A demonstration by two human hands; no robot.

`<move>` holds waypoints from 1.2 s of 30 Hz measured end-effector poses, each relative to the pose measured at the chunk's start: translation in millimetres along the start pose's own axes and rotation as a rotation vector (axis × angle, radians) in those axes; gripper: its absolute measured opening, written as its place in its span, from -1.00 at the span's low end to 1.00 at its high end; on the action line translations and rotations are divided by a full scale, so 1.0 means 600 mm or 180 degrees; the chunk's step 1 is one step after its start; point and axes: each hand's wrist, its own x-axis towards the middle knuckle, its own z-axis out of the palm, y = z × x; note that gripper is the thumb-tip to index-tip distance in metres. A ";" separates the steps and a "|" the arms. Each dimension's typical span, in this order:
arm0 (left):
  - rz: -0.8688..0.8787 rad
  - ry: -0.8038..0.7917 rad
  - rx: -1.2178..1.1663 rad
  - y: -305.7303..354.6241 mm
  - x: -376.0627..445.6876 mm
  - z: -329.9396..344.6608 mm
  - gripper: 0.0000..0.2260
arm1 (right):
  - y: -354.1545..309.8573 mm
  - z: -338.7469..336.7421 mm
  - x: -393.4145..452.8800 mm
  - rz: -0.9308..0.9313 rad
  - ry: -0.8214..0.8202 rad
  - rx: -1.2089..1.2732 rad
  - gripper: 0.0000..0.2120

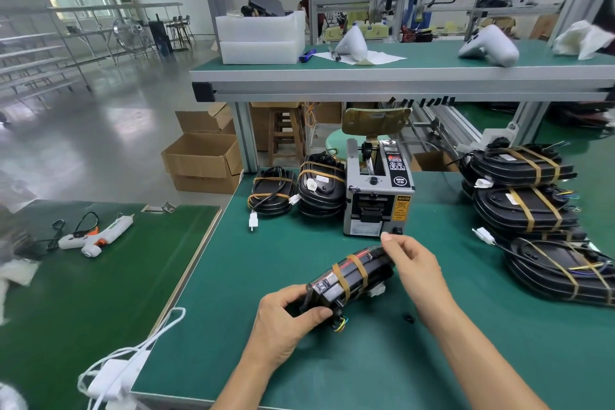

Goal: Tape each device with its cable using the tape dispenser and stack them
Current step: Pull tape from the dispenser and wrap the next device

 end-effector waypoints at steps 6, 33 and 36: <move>0.0024 0.0026 -0.0001 -0.006 0.002 -0.002 -0.49 | 0.017 0.019 -0.025 0.0079 -0.0317 -0.0546 -0.08; 0.0140 -0.0157 0.0036 -0.015 0.000 -0.002 -0.56 | -0.055 0.060 -0.043 -0.2251 0.0525 -0.0696 -0.66; 0.0087 -0.0203 0.0098 -0.014 0.001 -0.002 -0.60 | -0.060 0.039 0.031 -0.0756 0.0938 -0.0220 -0.79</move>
